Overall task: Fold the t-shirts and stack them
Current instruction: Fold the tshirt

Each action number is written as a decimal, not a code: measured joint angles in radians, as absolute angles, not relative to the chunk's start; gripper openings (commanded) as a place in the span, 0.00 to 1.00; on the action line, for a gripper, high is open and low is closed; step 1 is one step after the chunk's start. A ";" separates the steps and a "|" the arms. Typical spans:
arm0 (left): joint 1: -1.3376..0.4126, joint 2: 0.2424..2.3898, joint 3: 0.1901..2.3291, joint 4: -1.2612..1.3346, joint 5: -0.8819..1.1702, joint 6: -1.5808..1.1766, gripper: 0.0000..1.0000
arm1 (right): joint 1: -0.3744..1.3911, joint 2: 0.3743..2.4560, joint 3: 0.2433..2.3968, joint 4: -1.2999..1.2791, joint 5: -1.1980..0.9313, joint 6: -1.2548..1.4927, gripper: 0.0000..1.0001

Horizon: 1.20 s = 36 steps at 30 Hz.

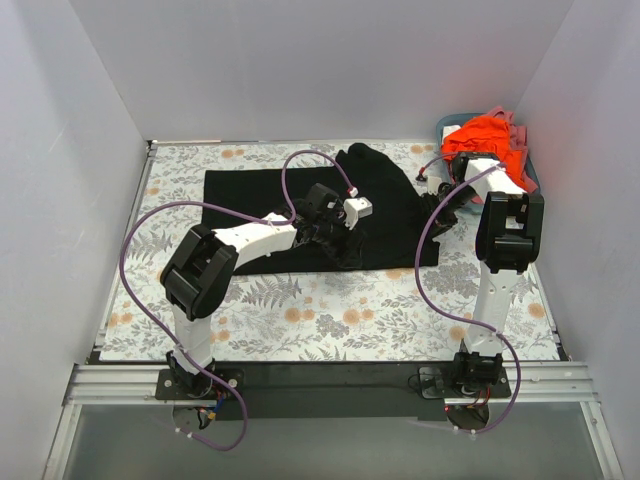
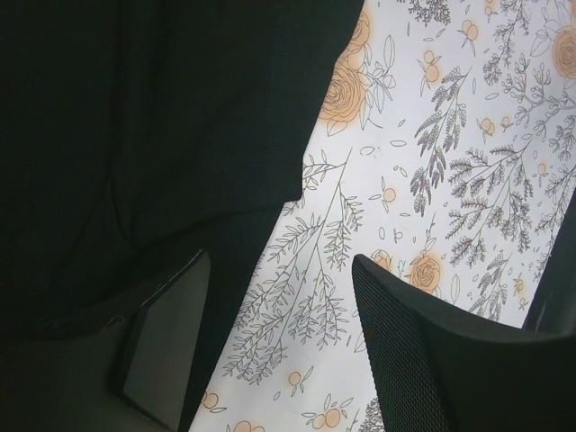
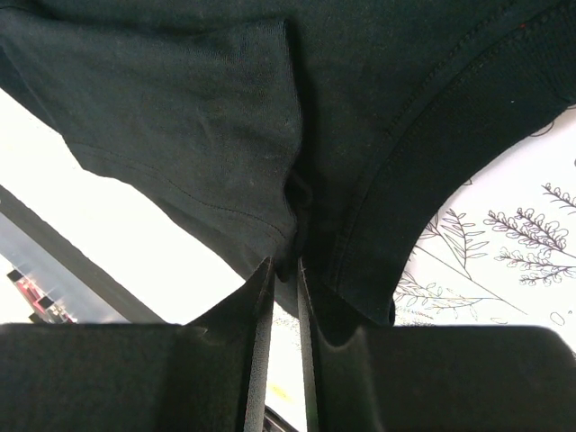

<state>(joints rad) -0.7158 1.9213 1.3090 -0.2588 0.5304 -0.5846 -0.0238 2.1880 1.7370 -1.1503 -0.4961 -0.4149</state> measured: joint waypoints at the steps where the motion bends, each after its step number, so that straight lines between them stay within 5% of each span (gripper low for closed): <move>1: -0.716 1.921 1.309 -0.259 0.530 -0.585 0.64 | -0.024 2.188 1.737 -1.151 -0.496 -0.415 0.22; 17: -0.716 1.921 1.309 -0.259 0.531 -0.595 0.64 | -0.023 2.188 1.754 -1.155 -0.496 -0.415 0.23; 24: -0.716 1.921 1.309 -0.259 0.530 -0.596 0.64 | -0.021 2.188 1.754 -1.157 -0.496 -0.419 0.01; 36: -0.716 1.919 1.293 -0.258 0.530 -0.555 0.64 | -0.020 2.188 1.819 -1.173 -0.525 -0.421 0.01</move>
